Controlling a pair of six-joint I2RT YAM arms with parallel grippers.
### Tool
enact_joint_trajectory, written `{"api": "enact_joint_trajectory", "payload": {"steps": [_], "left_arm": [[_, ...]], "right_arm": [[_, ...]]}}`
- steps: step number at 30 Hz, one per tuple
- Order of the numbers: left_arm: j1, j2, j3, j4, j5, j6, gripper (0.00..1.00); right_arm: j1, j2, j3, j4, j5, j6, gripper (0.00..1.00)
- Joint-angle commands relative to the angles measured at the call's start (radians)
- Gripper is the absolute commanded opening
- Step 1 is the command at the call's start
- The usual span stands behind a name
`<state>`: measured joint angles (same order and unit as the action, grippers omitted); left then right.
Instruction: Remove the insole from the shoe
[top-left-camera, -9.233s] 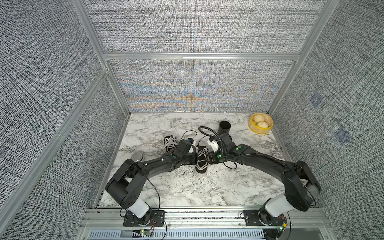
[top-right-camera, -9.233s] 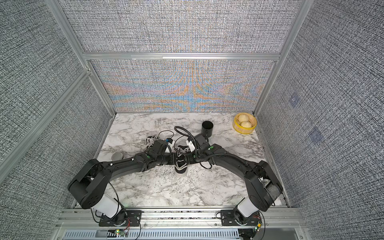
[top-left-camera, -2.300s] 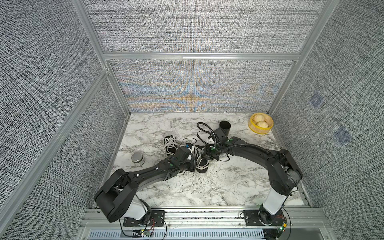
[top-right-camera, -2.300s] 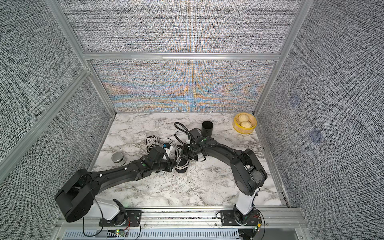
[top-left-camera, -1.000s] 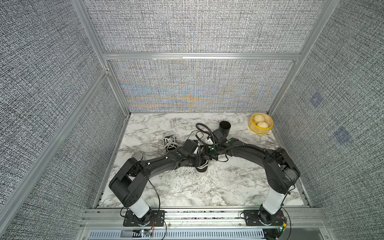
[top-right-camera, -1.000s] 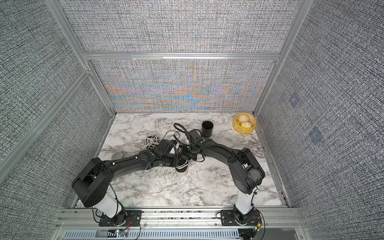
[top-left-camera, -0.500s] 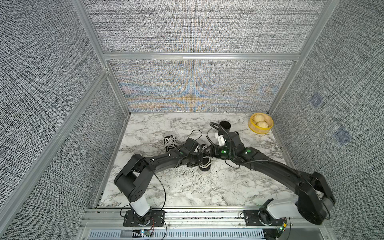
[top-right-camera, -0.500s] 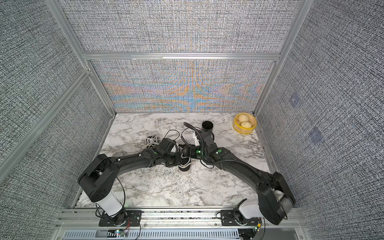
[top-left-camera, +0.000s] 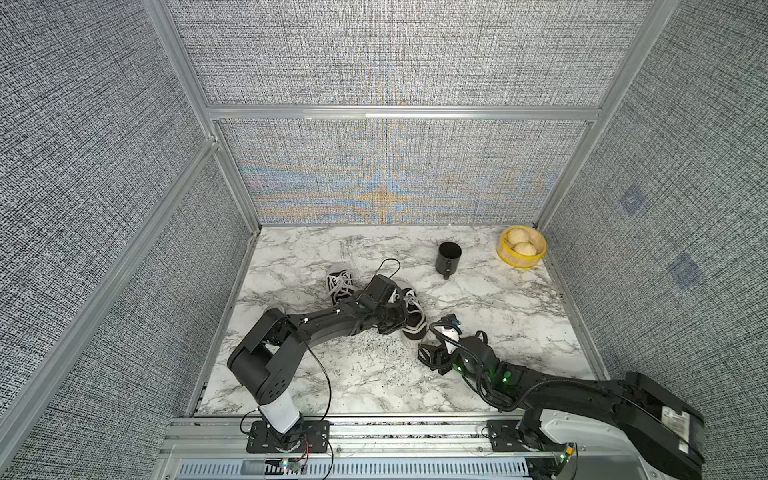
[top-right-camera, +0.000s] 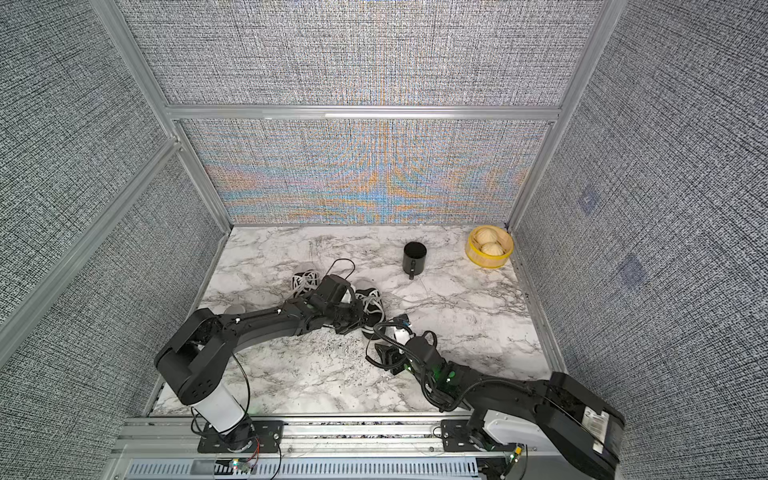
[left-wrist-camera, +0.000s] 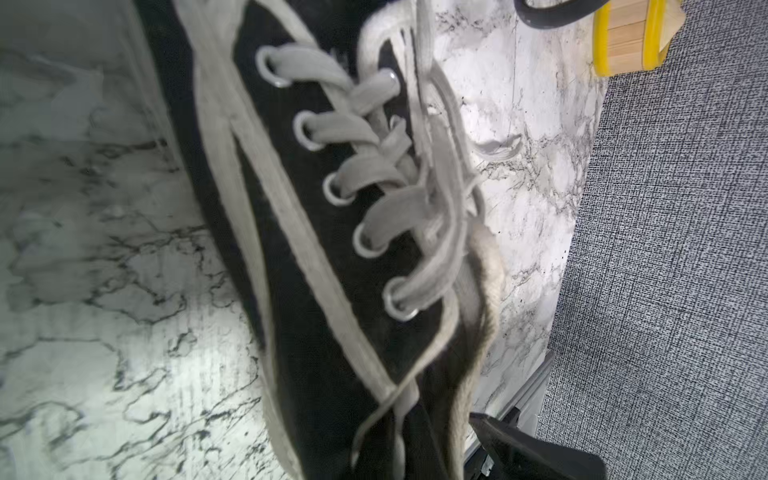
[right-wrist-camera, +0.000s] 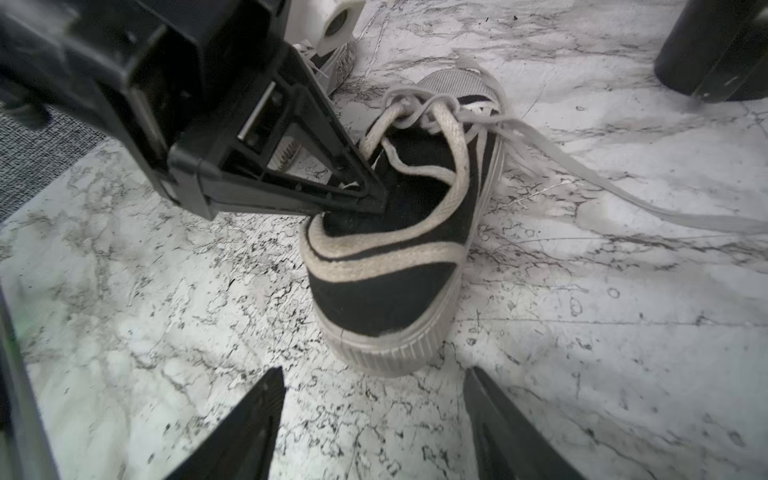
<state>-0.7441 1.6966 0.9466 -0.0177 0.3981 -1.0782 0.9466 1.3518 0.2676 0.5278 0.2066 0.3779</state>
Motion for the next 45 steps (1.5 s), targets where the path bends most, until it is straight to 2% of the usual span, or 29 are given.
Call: {"api": "enact_joint_trajectory", "payload": {"steps": [1,3,7,10,19,25,30,45], "left_arm": [[0.000,-0.003,0.000,0.051,0.025,-0.029,0.01],[0.000,-0.005,0.000,0.052,0.031,-0.035,0.01],[0.000,-0.006,-0.003,0.059,0.045,-0.047,0.01],[0.000,-0.006,-0.009,0.082,0.060,-0.075,0.01],[0.013,-0.064,-0.009,0.185,0.102,-0.234,0.00],[0.028,-0.097,-0.025,0.232,0.107,-0.358,0.00],[0.034,-0.089,-0.101,0.364,0.116,-0.508,0.00],[0.056,-0.078,-0.218,0.608,0.087,-0.708,0.00]], "right_arm": [[0.005,0.099,0.033,0.162,0.087,-0.025,0.76],[0.002,0.163,0.046,0.220,0.104,-0.010,0.82],[-0.003,0.275,0.085,0.300,0.069,-0.017,0.83],[-0.007,0.341,0.095,0.356,0.087,-0.002,0.82],[-0.009,0.499,0.085,0.455,0.104,0.036,0.64],[-0.010,0.536,0.081,0.474,0.105,0.058,0.60],[-0.009,0.551,0.085,0.478,0.096,0.061,0.60],[-0.010,0.538,0.109,0.446,0.014,0.012,0.70]]}}
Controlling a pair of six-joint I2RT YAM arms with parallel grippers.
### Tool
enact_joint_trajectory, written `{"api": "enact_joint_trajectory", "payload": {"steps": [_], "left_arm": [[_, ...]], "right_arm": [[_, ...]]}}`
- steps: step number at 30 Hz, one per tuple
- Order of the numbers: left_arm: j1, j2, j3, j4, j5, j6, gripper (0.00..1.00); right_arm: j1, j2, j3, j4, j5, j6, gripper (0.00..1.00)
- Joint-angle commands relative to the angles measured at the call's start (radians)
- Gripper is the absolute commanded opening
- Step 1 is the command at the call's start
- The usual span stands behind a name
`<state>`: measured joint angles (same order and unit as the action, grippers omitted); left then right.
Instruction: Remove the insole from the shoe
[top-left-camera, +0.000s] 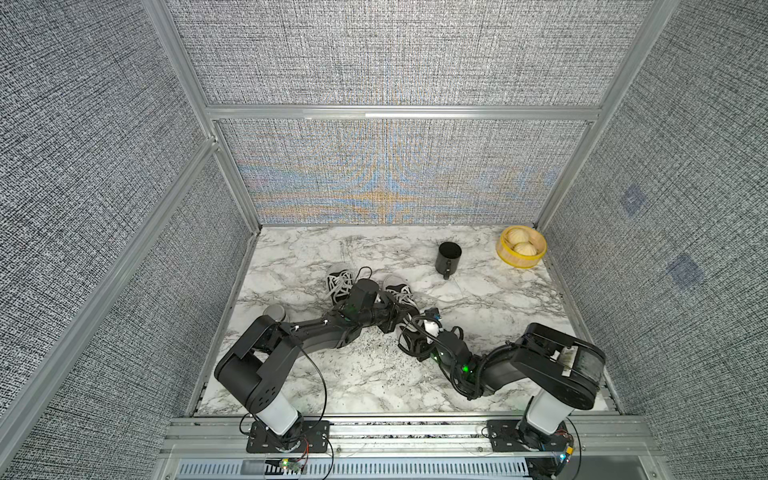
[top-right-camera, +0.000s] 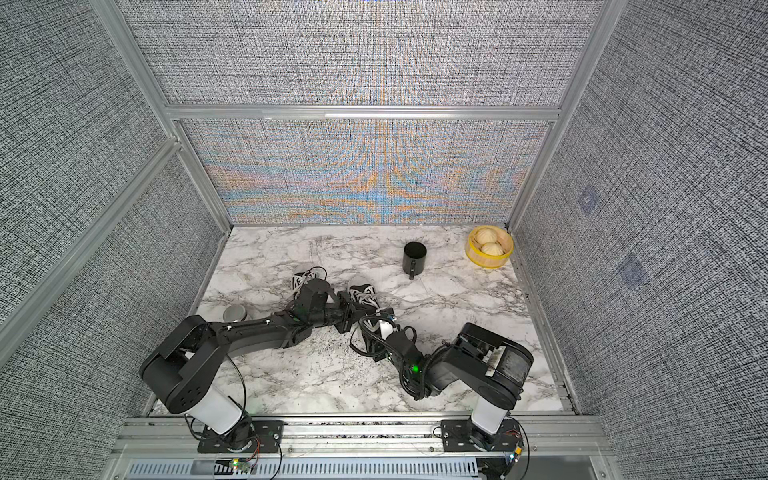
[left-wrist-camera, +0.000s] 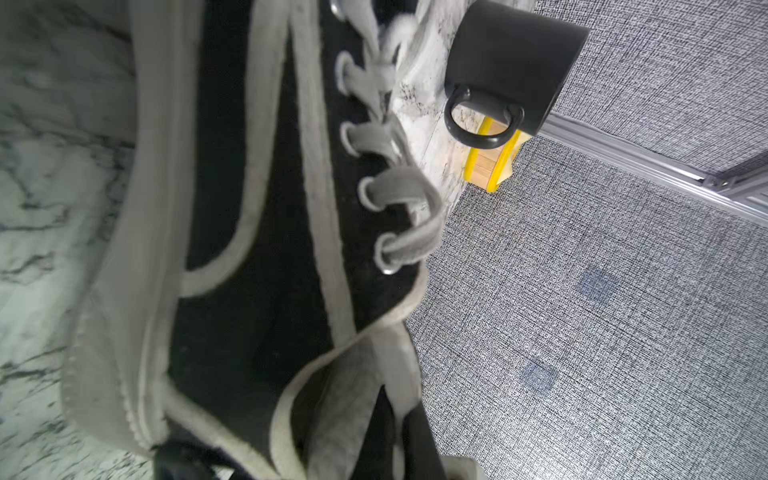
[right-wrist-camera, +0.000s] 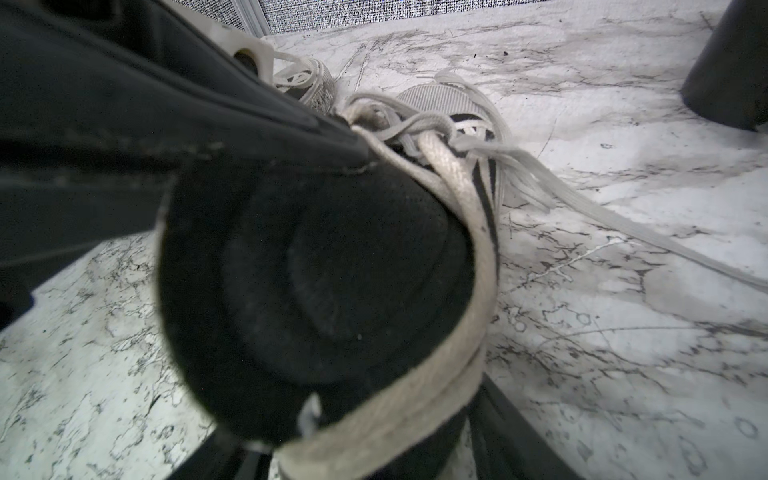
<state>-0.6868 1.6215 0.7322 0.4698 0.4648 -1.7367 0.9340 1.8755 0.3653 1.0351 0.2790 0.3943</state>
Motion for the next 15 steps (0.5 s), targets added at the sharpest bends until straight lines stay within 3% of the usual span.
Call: {"api": "enact_joint_trajectory", "payload": {"steps": [1,6,15], "left_arm": [[-0.001,0.007,-0.016,0.153,0.018,-0.073,0.00],[0.001,0.047,-0.063,0.270,0.014,-0.162,0.00],[0.001,0.026,-0.072,0.195,0.005,-0.116,0.00]], "right_arm": [[0.002,0.018,0.013,-0.065,-0.065,-0.010,0.70],[0.002,-0.009,0.006,-0.073,-0.082,-0.022,0.77],[0.005,-0.263,-0.042,-0.261,-0.208,-0.011,0.83]]}}
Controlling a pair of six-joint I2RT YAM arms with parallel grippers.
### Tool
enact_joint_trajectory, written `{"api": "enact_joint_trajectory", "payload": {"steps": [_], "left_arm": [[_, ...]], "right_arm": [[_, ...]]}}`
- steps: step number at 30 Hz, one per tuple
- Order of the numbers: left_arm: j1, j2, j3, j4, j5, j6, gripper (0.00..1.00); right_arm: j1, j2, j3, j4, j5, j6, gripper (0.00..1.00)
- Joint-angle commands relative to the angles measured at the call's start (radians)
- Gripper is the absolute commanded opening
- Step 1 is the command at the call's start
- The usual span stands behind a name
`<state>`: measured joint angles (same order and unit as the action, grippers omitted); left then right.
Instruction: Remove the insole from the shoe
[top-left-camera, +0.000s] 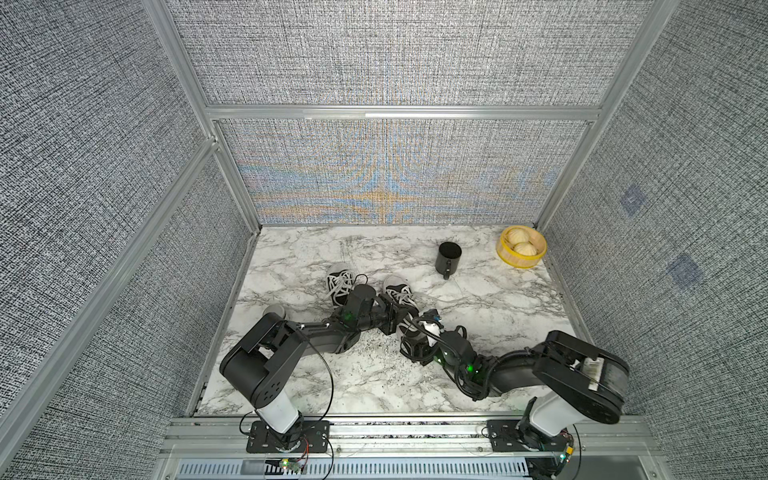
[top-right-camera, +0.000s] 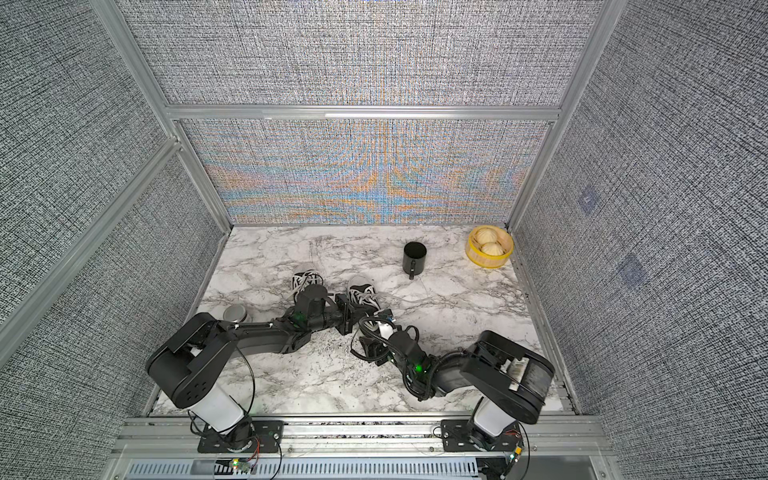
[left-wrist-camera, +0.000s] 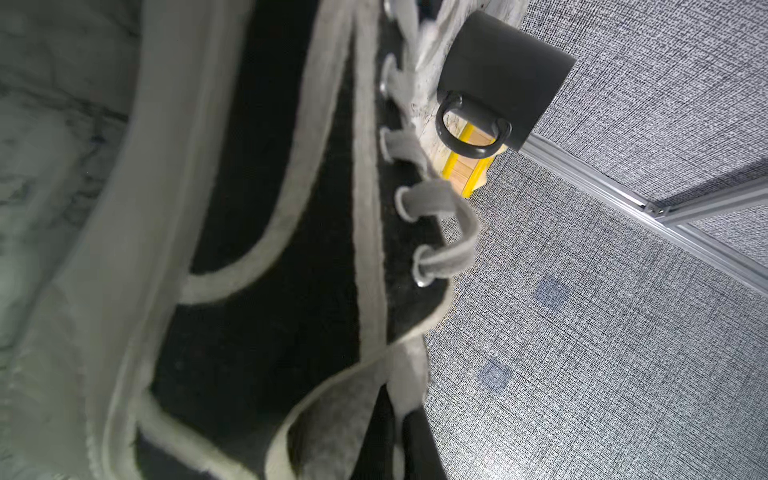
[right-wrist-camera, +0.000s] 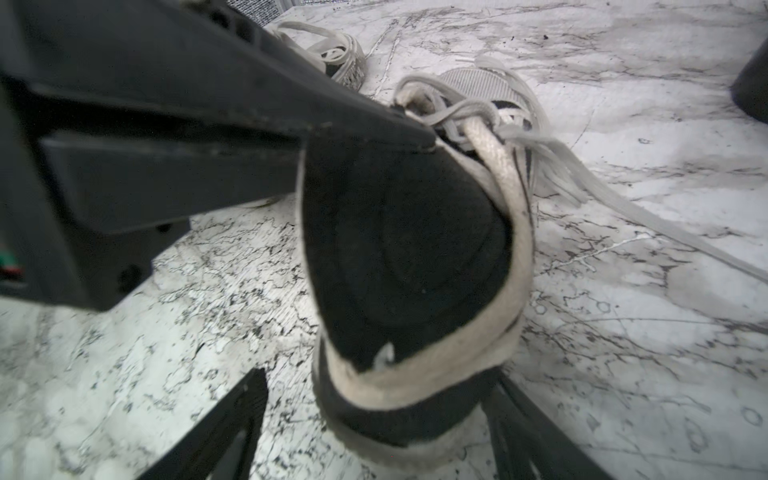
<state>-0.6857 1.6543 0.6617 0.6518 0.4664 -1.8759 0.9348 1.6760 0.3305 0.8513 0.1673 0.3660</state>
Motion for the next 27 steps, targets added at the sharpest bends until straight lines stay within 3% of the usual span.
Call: {"api": "enact_joint_trajectory", "payload": {"steps": [1,3,8,12,16,19,22,24,25,27], "left_arm": [[0.000,-0.005,-0.004,0.012,0.001,0.030,0.00],[0.000,0.005,-0.007,0.012,-0.005,0.035,0.00],[0.000,0.057,0.001,0.061,-0.002,0.016,0.00],[0.000,0.070,0.012,0.071,-0.004,0.017,0.00],[0.000,0.065,0.004,0.068,-0.007,0.018,0.00],[0.000,0.057,-0.006,0.069,-0.011,0.017,0.00],[-0.001,0.052,-0.005,0.069,-0.012,0.017,0.00],[0.000,0.050,-0.004,0.069,-0.012,0.015,0.00],[0.000,0.048,-0.002,0.069,-0.012,0.016,0.00],[0.000,0.046,-0.002,0.068,-0.011,0.017,0.00]], "right_arm": [[0.004,-0.115,-0.012,-0.132,-0.120,0.028,0.83],[0.003,-0.215,-0.018,-0.238,-0.182,0.050,0.98],[-0.001,-0.449,0.039,-0.548,-0.324,0.091,0.98],[-0.031,-0.602,0.071,-0.618,-0.333,0.225,0.95],[-0.084,-0.649,0.107,-0.705,-0.148,0.644,0.74],[-0.141,-0.603,0.156,-0.752,-0.167,0.976,0.66],[-0.162,-0.516,0.199,-0.709,-0.247,1.165,0.68],[-0.164,-0.450,0.257,-0.705,-0.287,1.183,0.68],[-0.166,-0.415,0.305,-0.714,-0.302,1.119,0.68],[-0.168,-0.354,0.446,-0.838,-0.271,0.825,0.68]]}}
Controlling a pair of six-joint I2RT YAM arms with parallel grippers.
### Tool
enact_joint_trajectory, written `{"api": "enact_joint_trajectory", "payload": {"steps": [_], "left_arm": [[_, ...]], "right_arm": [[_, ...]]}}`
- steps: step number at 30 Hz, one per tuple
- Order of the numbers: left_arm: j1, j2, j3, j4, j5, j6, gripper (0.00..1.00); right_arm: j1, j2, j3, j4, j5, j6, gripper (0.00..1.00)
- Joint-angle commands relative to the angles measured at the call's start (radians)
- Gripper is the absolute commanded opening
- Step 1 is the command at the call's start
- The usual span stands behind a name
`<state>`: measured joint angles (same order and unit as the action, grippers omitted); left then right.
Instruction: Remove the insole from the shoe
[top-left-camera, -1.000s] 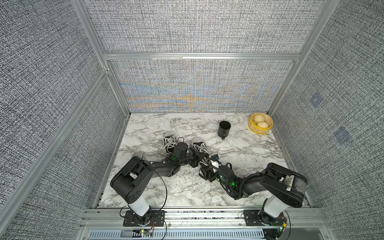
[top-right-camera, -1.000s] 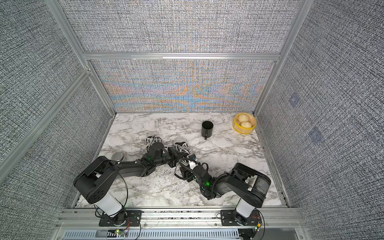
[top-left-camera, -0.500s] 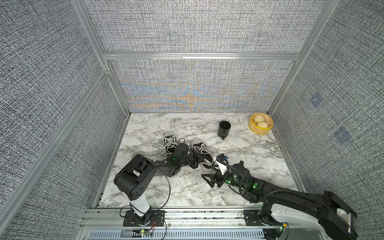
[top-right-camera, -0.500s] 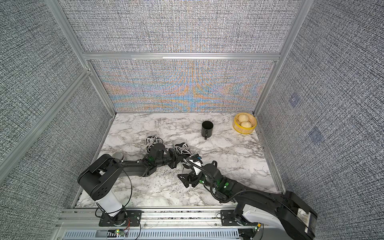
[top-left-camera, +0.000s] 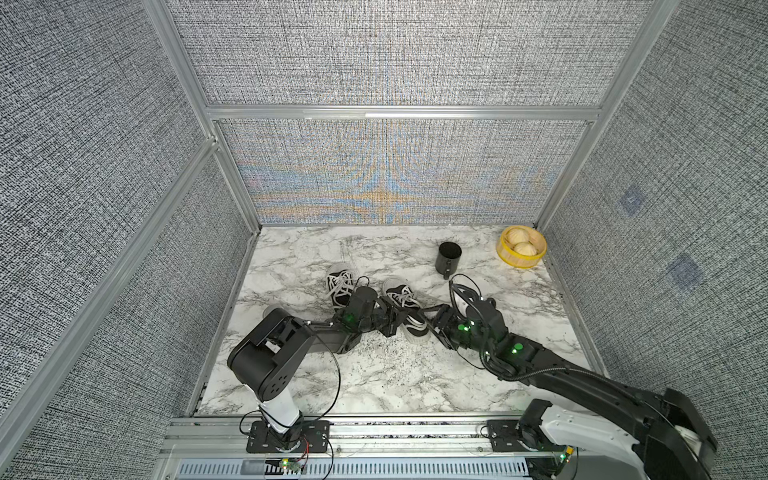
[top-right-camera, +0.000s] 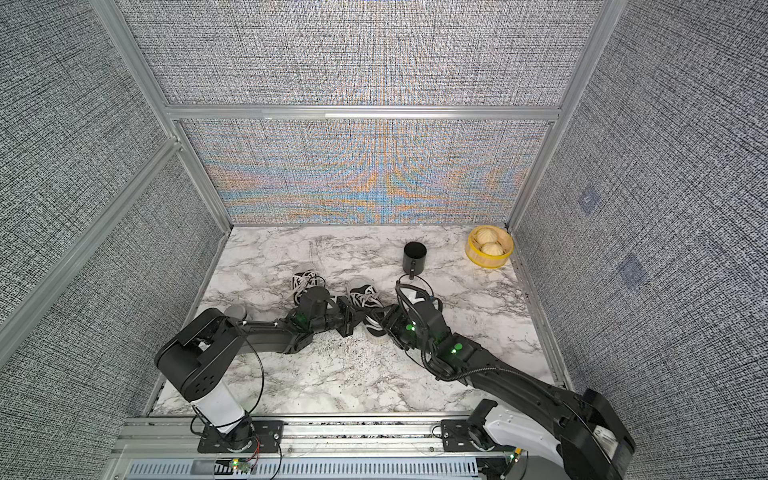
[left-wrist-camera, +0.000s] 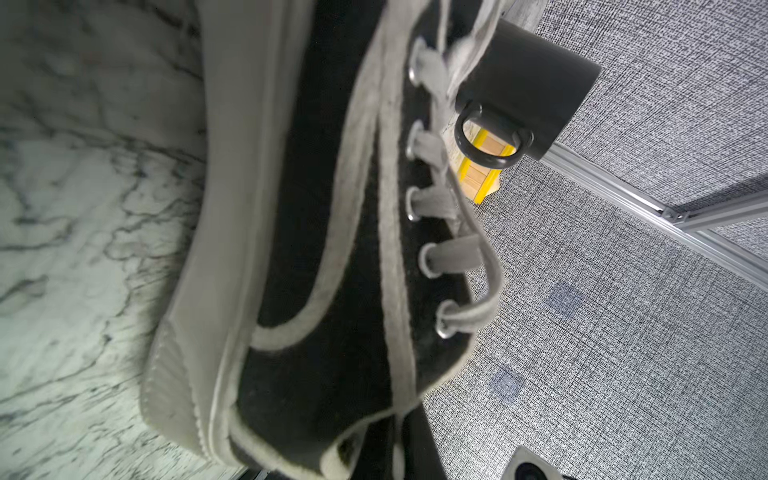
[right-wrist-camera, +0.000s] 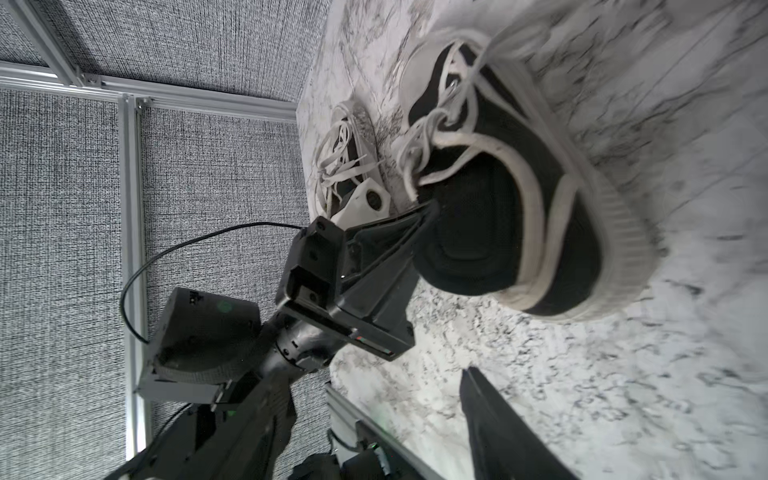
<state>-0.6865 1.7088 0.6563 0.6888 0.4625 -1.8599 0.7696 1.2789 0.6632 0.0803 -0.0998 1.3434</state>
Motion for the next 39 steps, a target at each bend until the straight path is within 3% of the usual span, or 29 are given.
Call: {"api": "enact_joint_trajectory", "payload": {"steps": [1,2,4,8,13,15,23,30,36,39], "left_arm": [[0.000,-0.008,0.002,0.031,-0.005,0.002,0.00],[0.000,-0.010,0.002,0.029,-0.004,0.005,0.00],[0.001,-0.013,-0.001,0.026,-0.003,0.006,0.00],[0.001,-0.031,0.002,-0.012,0.002,0.025,0.00],[0.001,-0.046,-0.008,-0.023,-0.001,0.031,0.00],[0.001,-0.046,-0.009,-0.022,-0.001,0.031,0.00],[0.001,-0.040,-0.002,-0.022,0.002,0.031,0.00],[0.001,-0.056,-0.012,-0.040,-0.005,0.034,0.02],[0.010,-0.146,0.001,-0.218,-0.065,0.140,0.26],[0.027,-0.237,0.040,-0.492,-0.154,0.306,0.40]], "right_arm": [[0.010,0.080,0.204,-0.181,0.059,-0.396,0.68],[0.021,0.118,0.269,-0.266,0.104,-0.605,0.70],[0.031,0.171,0.325,-0.359,0.188,-0.887,0.71],[0.043,0.192,0.284,-0.315,0.131,-1.382,0.70],[0.050,0.123,0.148,-0.151,0.114,-1.722,0.69],[0.041,0.112,0.089,-0.071,0.120,-1.778,0.68],[-0.016,0.239,0.094,0.007,0.091,-1.880,0.60],[-0.048,0.293,0.120,0.004,0.061,-1.965,0.37],[-0.050,0.307,0.164,-0.037,0.011,-1.992,0.00],[-0.052,0.296,0.174,-0.045,-0.006,-1.972,0.00]]}}
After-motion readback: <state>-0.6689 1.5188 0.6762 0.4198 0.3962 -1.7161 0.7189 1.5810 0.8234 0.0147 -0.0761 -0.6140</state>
